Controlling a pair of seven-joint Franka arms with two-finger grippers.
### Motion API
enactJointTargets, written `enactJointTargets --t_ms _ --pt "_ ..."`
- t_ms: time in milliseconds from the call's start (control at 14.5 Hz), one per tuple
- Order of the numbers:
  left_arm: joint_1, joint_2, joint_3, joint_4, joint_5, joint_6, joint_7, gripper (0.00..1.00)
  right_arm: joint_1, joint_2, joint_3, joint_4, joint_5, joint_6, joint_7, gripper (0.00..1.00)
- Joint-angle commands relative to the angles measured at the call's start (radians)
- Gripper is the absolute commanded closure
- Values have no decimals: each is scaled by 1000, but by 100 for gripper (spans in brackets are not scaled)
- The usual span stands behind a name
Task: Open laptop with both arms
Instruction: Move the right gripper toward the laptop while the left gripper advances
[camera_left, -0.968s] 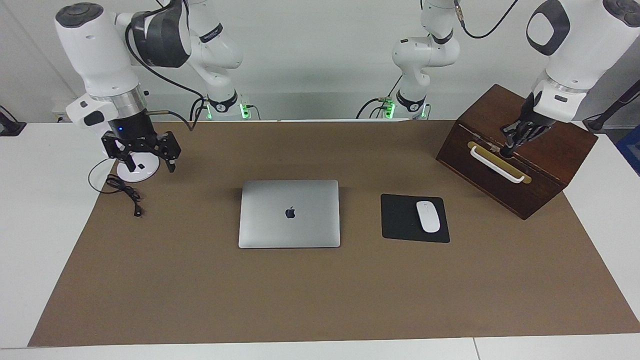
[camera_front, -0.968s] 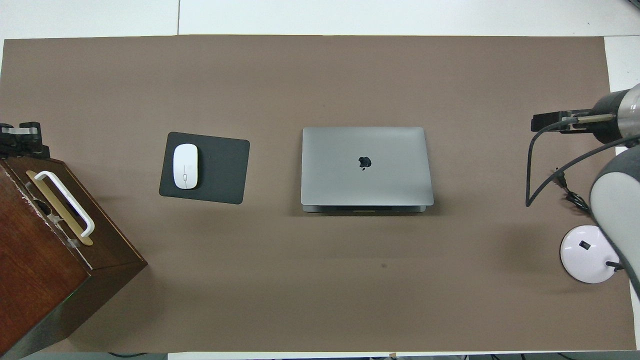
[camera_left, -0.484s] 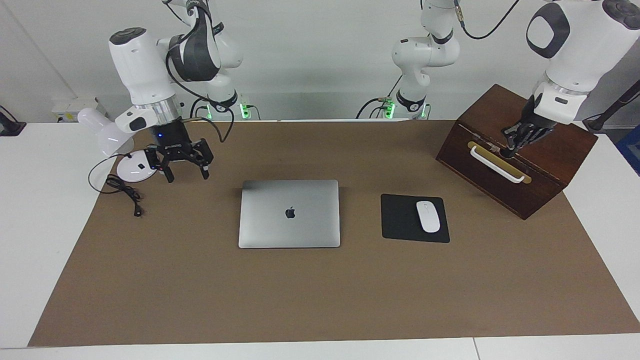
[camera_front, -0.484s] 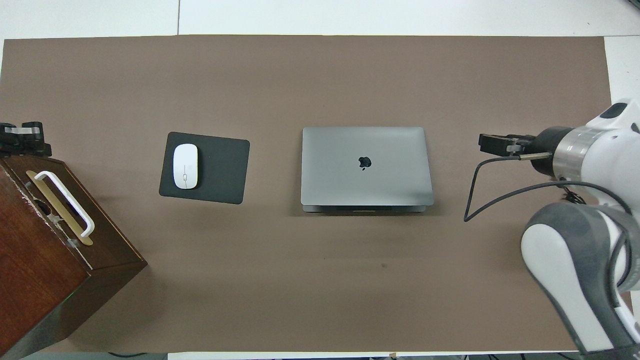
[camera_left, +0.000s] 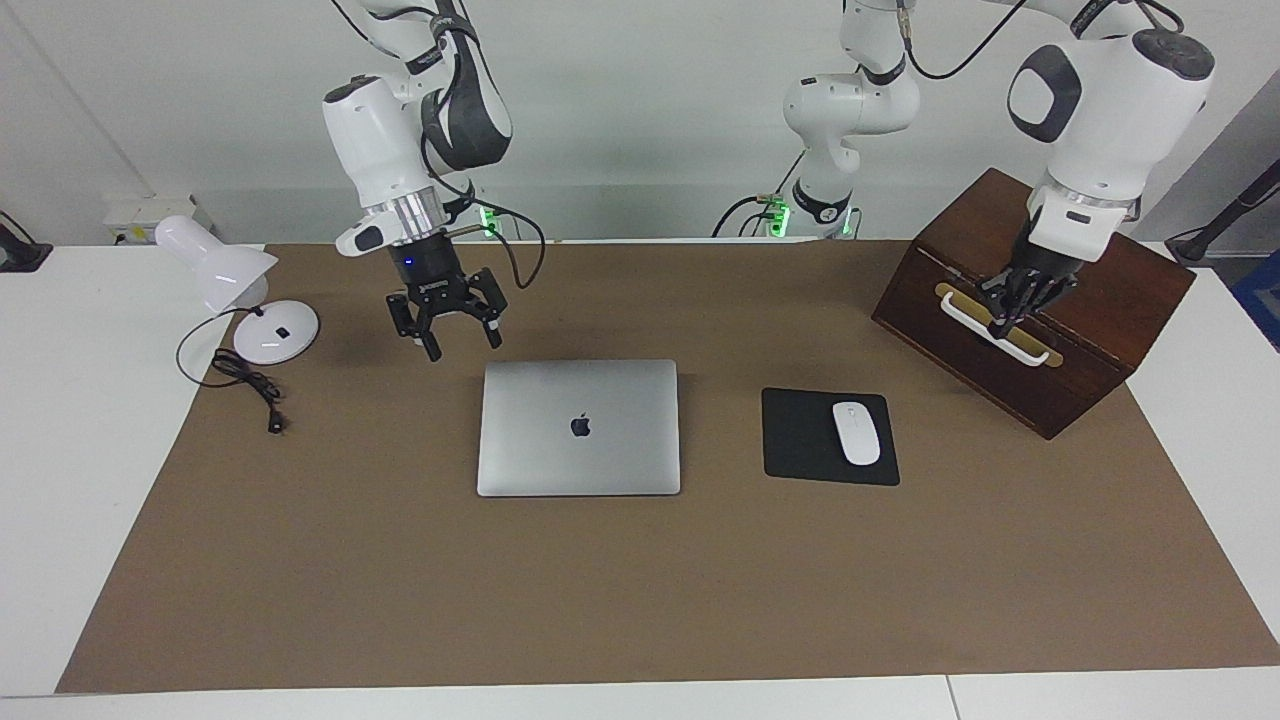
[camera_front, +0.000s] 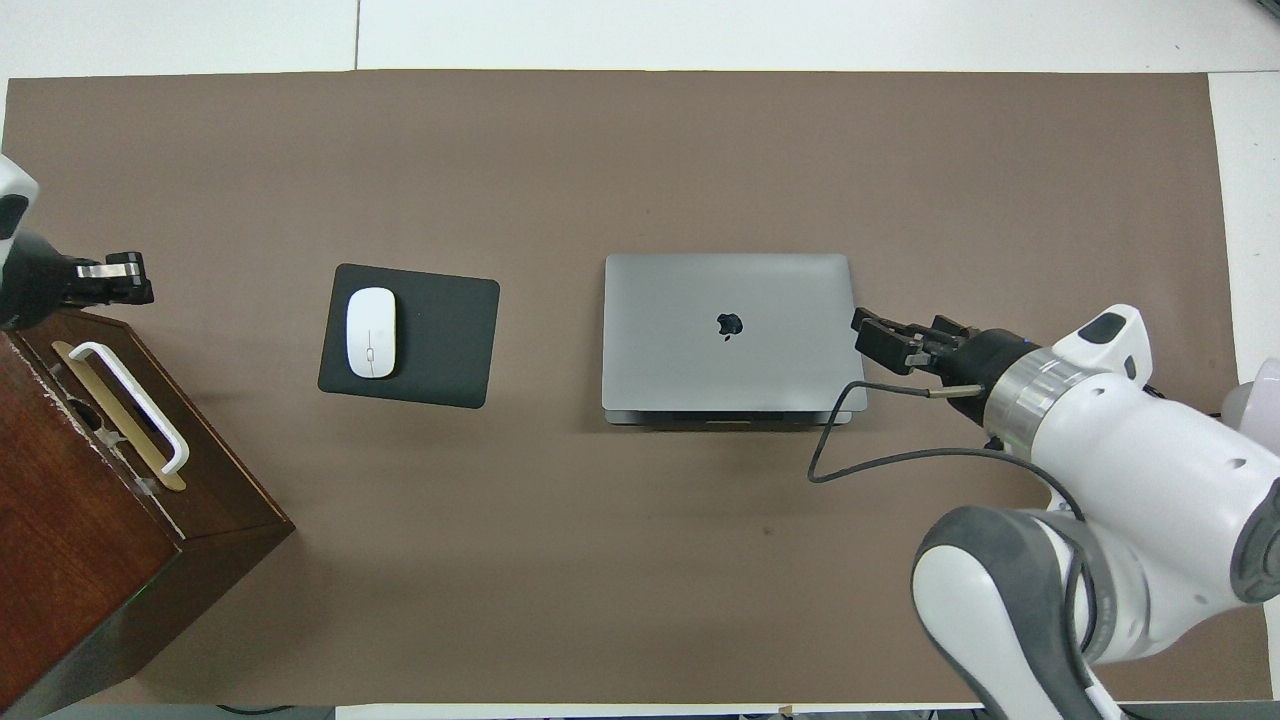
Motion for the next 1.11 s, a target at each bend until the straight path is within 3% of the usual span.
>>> enactJointTargets --t_ms 0,207,553,830,1037 --pt "-70 -116 9 -236 -10 231 12 100 105 -37 -4 -68 200 112 -21 0" --pt "-134 -186 9 -423 -10 472 12 100 173 -37 -3 -74 438 139 -15 0" --pt "-251 -239 9 -601 -10 718 6 100 297 -10 -3 -86 829 234 -6 0" --pt "-341 -249 9 -712 -10 882 -19 100 395 56 -3 -83 974 333 -6 0" --pt "-413 -238 9 -749 -10 965 -42 100 438 66 -3 -72 1097 336 -6 0"
